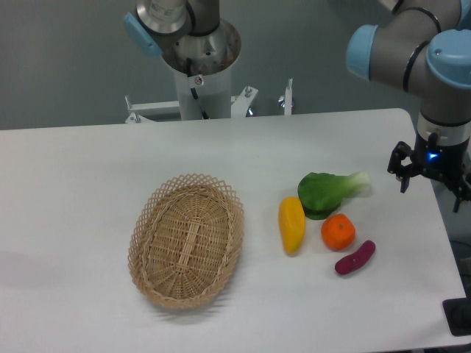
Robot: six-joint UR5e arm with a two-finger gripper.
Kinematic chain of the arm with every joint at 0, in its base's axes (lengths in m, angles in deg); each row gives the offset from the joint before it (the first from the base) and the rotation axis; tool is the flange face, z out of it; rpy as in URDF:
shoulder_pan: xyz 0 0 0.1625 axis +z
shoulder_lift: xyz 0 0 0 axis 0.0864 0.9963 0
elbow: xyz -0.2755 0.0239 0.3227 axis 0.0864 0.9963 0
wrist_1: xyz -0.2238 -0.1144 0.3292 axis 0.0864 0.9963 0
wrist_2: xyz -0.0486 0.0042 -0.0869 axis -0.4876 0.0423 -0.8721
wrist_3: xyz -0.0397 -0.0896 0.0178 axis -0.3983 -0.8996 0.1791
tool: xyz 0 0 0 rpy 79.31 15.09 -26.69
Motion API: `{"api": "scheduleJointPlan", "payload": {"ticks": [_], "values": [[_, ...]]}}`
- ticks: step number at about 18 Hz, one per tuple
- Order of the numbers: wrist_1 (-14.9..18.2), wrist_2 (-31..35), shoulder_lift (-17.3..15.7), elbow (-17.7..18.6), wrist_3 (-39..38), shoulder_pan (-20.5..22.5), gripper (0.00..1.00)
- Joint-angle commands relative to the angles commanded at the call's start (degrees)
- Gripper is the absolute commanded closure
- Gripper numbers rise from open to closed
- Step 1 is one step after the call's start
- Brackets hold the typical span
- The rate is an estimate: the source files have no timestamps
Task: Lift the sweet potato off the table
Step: 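Move the open gripper over the purple sweet potato and lower it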
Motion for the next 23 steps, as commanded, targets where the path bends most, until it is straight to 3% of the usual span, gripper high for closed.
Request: {"api": "scheduleJointPlan", "payload": {"ticks": [12, 19, 23], "values": [[-2.46, -0.09, 2.55, 0.70, -2.89, -2.46, 0.00], [-10.89, -0.09, 7.46, 0.62, -9.67, -4.66, 0.00], [-11.95, -0.44, 9.66, 0.09, -9.76, -5.36, 0.00]]}}
